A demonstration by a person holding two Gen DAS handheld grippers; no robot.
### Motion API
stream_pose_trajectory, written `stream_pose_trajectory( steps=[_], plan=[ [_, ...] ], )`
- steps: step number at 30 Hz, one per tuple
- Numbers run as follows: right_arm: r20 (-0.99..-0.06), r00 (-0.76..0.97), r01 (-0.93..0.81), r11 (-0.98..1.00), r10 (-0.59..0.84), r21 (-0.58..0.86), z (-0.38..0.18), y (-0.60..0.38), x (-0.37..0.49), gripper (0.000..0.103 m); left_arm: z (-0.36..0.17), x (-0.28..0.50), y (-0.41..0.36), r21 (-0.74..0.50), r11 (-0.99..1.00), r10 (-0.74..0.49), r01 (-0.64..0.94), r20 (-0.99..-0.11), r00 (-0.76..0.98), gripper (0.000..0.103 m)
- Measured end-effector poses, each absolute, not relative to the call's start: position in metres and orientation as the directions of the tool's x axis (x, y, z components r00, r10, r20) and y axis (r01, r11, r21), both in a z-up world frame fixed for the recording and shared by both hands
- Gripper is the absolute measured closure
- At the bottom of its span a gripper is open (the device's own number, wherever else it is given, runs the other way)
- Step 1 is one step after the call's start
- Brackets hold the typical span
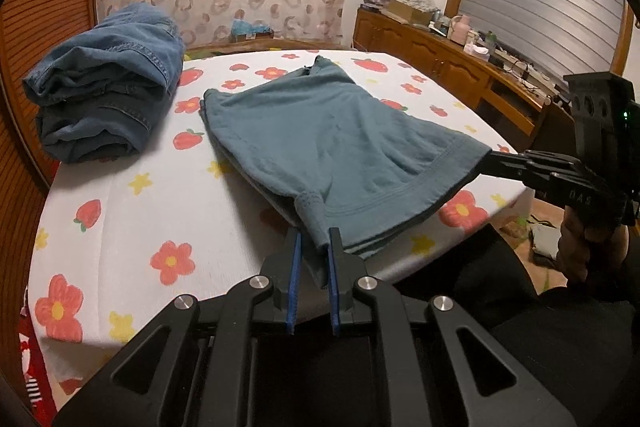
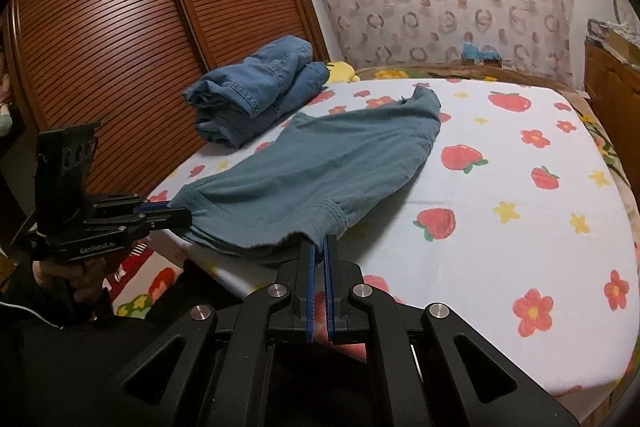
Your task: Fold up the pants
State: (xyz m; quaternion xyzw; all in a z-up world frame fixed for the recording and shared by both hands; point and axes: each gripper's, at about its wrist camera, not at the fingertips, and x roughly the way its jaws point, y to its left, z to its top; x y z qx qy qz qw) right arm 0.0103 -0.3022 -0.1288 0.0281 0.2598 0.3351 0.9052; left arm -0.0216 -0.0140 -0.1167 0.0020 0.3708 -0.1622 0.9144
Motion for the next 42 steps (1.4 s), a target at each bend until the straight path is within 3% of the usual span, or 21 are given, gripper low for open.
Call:
stream_pose_trajectory(
  steps=[14, 26, 35, 41, 42],
  plan=[
    [-0.391, 0.692, -0.597, 0.786, 0.607, 0.162, -0.099, -0.305, 0.034, 0.099, -0.090, 0.012, -0.010, -0.106, 0.950, -0.295, 0.294, -0.618, 0.729, 0.090],
    [-0.356, 0.749, -0.570, 0.818, 0.558, 0.084, -0.080, -0.276, 0.100, 0.103, -0.079, 0.089, -0.010, -0.061, 0.958, -0.260, 0.281, -0.603, 0.755, 0.091],
    [-0.469, 0.687, -0.587, 0.804, 0.554, 0.090, -0.110, -0.257, 0.109, 0.103, -0.102, 0.104, -0.002, -0.079, 0.965, -0.239, 0.250, -0.652, 0.719, 0.091],
    [-0.529, 0.659, -0.579, 0.809, 0.534, 0.095, -0.133, -0.252, 0.093, 0.093, -0.113, 0.100, 0.000, -0.087, 0.968, -0.233, 0.235, -0.659, 0.715, 0.091],
    [-0.533, 0.663, -0.573, 0.815, 0.525, 0.089, -0.132, -0.254, 0.092, 0.082, -0.114, 0.099, 0.000, -0.085, 0.968, -0.231, 0.234, -0.660, 0.715, 0.091]
  ],
)
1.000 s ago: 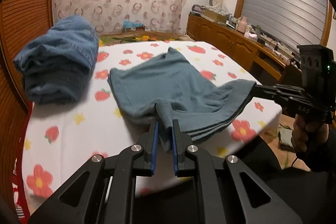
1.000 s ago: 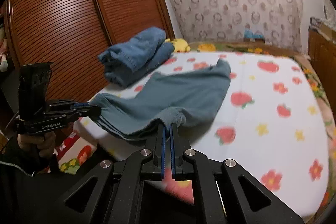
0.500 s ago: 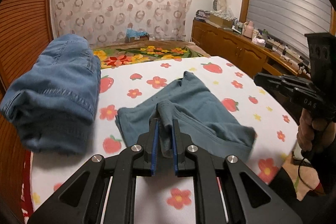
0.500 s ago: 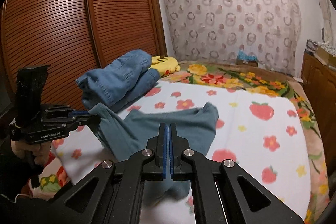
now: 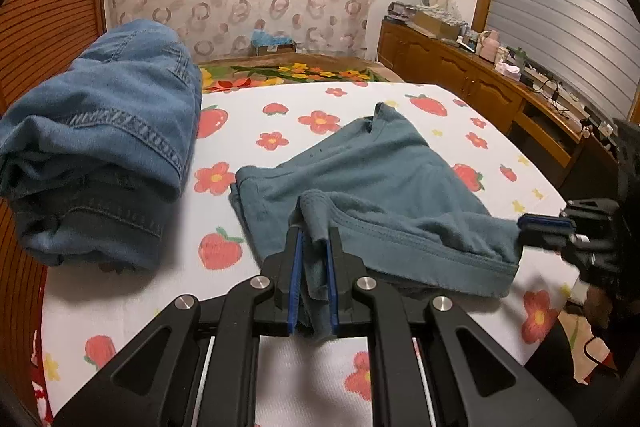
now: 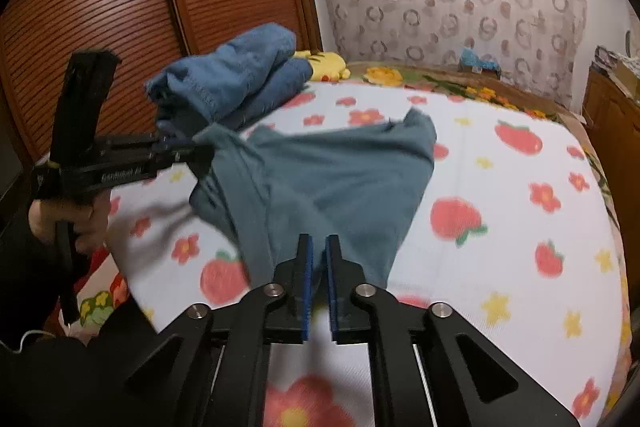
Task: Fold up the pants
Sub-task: 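Lift the hem with both tools and fold it over the shorts' waistband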
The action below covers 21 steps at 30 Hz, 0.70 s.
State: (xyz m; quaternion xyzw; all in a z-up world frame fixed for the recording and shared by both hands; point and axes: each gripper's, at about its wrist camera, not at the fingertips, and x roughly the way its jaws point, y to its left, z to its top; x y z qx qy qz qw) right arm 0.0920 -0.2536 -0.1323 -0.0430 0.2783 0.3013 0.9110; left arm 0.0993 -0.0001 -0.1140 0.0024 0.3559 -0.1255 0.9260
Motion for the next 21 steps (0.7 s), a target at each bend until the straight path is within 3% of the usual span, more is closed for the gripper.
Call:
stream_pose_trajectory(
  steps=[1, 3, 13, 14, 15, 16, 21],
  plan=[
    [-0.534, 0.664, -0.570, 0.816, 0.523, 0.090, -0.135, -0.253, 0.089, 0.069, -0.115, 0.099, 0.000, -0.083, 0.969, -0.229, 0.233, -0.660, 0.715, 0.091],
    [-0.533, 0.650, -0.579, 0.808, 0.541, 0.113, -0.137, -0.256, 0.082, 0.064, -0.118, 0.098, -0.001, -0.084, 0.969, -0.229, 0.233, -0.663, 0.712, 0.091],
    [-0.589, 0.593, -0.584, 0.797, 0.549, 0.154, -0.151, -0.249, 0.089, 0.064, -0.123, 0.099, -0.002, -0.078, 0.970, -0.223, 0.232, -0.668, 0.710, 0.091],
    [-0.589, 0.593, -0.586, 0.796, 0.550, 0.153, -0.150, -0.247, 0.091, 0.067, -0.123, 0.099, -0.002, -0.078, 0.969, -0.226, 0.235, -0.666, 0.711, 0.091],
    [-0.582, 0.597, -0.590, 0.794, 0.552, 0.147, -0.146, -0.247, 0.092, 0.082, -0.121, 0.098, -0.002, -0.078, 0.968, -0.230, 0.240, -0.663, 0.713, 0.091],
    [-0.573, 0.604, -0.594, 0.792, 0.554, 0.139, -0.143, -0.248, 0.093, 0.088, -0.118, 0.098, -0.003, -0.077, 0.966, -0.235, 0.246, -0.659, 0.714, 0.091],
    [-0.498, 0.650, -0.607, 0.786, 0.573, 0.112, -0.107, -0.256, 0.102, 0.091, -0.096, 0.102, -0.005, -0.075, 0.962, -0.251, 0.262, -0.619, 0.744, 0.091]
  ],
)
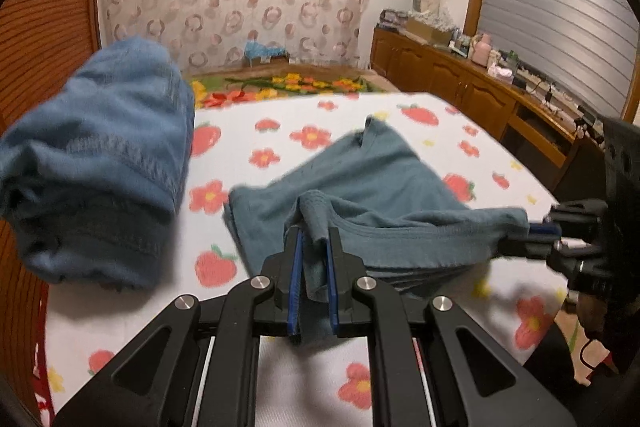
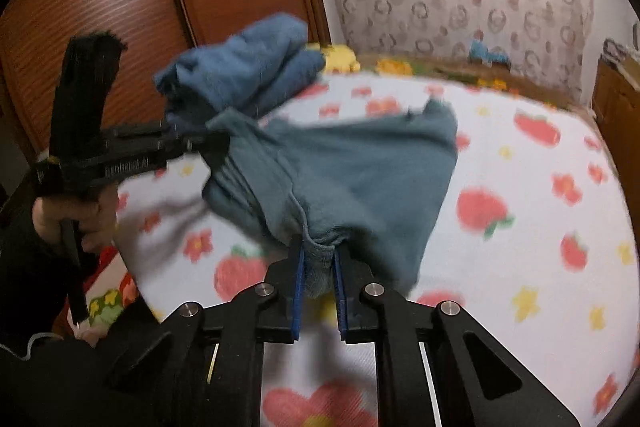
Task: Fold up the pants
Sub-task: 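Lift the hem with both tools and fold it over the shorts' waistband, then open both tools to release the folded hem onto the shorts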
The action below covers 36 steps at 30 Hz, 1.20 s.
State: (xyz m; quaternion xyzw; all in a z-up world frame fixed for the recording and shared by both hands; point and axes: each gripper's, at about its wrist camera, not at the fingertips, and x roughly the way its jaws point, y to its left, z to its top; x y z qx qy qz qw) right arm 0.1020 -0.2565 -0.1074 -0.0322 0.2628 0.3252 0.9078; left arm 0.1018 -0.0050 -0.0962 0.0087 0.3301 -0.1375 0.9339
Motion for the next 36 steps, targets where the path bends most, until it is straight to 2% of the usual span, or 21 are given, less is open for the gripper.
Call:
stream_pose_trajectory(
  steps=[8, 19, 20, 22, 23, 25, 27, 32, 34, 35, 36],
  plan=[
    [-0.447, 0.702, -0.584, 0.807, 0.555, 0.085, -0.063, -0.261, 0.141, 0.091, -0.069, 0.130, -0.008, -0.048, 0.970, -0.222, 0.238, -0.571, 0.790, 0.091],
    [-0.497, 0.702, -0.545, 0.834, 0.511, 0.088, -0.076, -0.226, 0.196, 0.090, -0.085, 0.161, 0.001, -0.035, 0.984, -0.161, 0.177, -0.615, 0.772, 0.091],
    [-0.502, 0.697, -0.545, 0.833, 0.512, 0.094, -0.078, -0.225, 0.198, 0.088, -0.087, 0.162, 0.001, -0.044, 0.983, -0.165, 0.176, -0.622, 0.766, 0.090],
    [-0.502, 0.702, -0.534, 0.840, 0.505, 0.099, -0.077, -0.226, 0.199, 0.075, -0.089, 0.162, 0.001, -0.048, 0.984, -0.162, 0.171, -0.628, 0.761, 0.085],
    [-0.500, 0.708, -0.526, 0.845, 0.499, 0.098, -0.076, -0.227, 0.198, 0.073, -0.089, 0.161, 0.001, -0.041, 0.985, -0.156, 0.168, -0.627, 0.763, 0.081],
    [-0.486, 0.713, -0.527, 0.843, 0.505, 0.104, -0.073, -0.231, 0.194, 0.065, -0.089, 0.157, -0.001, -0.025, 0.986, -0.147, 0.168, -0.619, 0.772, 0.070],
    [-0.478, 0.715, -0.529, 0.842, 0.510, 0.106, -0.072, -0.234, 0.188, 0.065, -0.087, 0.152, -0.003, -0.026, 0.983, -0.162, 0.184, -0.606, 0.779, 0.054],
    [-0.485, 0.718, -0.534, 0.842, 0.500, 0.077, -0.077, -0.236, 0.179, 0.064, -0.086, 0.141, -0.006, -0.040, 0.976, -0.196, 0.215, -0.596, 0.778, 0.049],
    [-0.491, 0.718, -0.534, 0.843, 0.494, 0.066, -0.080, -0.237, 0.178, 0.064, -0.089, 0.140, -0.006, -0.058, 0.971, -0.220, 0.233, -0.603, 0.767, 0.040],
    [-0.499, 0.715, -0.535, 0.843, 0.490, 0.063, -0.083, -0.237, 0.177, 0.064, -0.090, 0.139, -0.006, -0.063, 0.970, -0.223, 0.233, -0.605, 0.764, 0.031],
    [-0.505, 0.711, -0.535, 0.842, 0.488, 0.061, -0.084, -0.237, 0.176, 0.064, -0.092, 0.138, -0.007, -0.062, 0.971, -0.220, 0.230, -0.604, 0.766, 0.028]
  ],
)
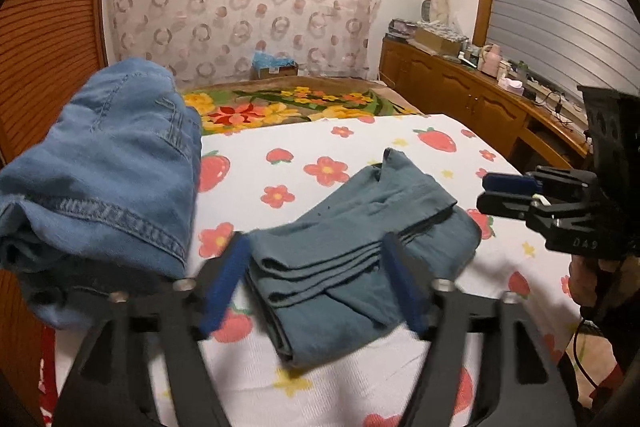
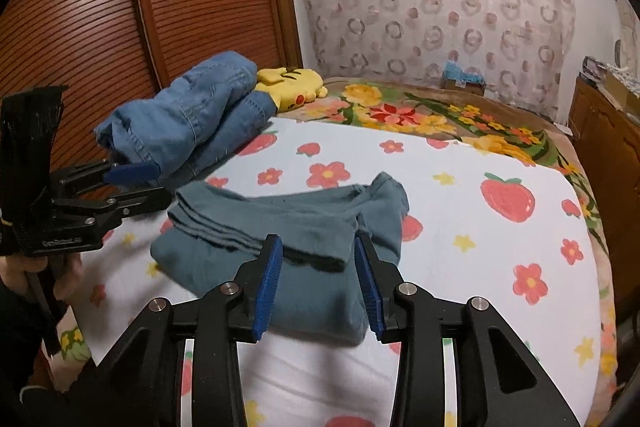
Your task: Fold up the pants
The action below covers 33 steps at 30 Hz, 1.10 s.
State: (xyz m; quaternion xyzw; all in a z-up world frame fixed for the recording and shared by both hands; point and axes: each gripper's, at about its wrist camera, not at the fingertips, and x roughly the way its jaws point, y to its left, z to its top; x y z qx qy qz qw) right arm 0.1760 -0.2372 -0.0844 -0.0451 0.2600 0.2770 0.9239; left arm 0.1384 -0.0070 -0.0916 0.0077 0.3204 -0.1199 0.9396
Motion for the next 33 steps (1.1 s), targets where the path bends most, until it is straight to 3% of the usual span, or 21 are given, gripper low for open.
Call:
stream_pose_trajectory(
  steps=[13, 25, 30, 33],
  plan=[
    [-0.599, 0.661, -0.525, 0.849, 0.453, 0.062, -0.116, -0.244, 0.179, 0.063, -0.125, 0.123, 0.000, -0.052, 0.972, -0.203, 0.229, -0.676, 0.708, 0.027],
    [-0.618, 0.631, -0.532, 0.841, 0.470, 0.097, -0.124, -0.244, 0.191, 0.063, -0.151, 0.118, -0.003, -0.050, 0.963, -0.213, 0.265, -0.746, 0.631, 0.057],
    [-0.613, 0.622, -0.537, 0.835, 0.487, 0.118, -0.125, -0.246, 0.193, 0.064, -0.151, 0.119, -0.003, -0.046, 0.963, -0.213, 0.267, -0.739, 0.639, 0.079],
    [-0.595, 0.640, -0.531, 0.840, 0.486, 0.114, -0.123, -0.251, 0.192, 0.095, -0.149, 0.118, 0.000, -0.052, 0.963, -0.218, 0.265, -0.729, 0.649, 0.093]
  ],
)
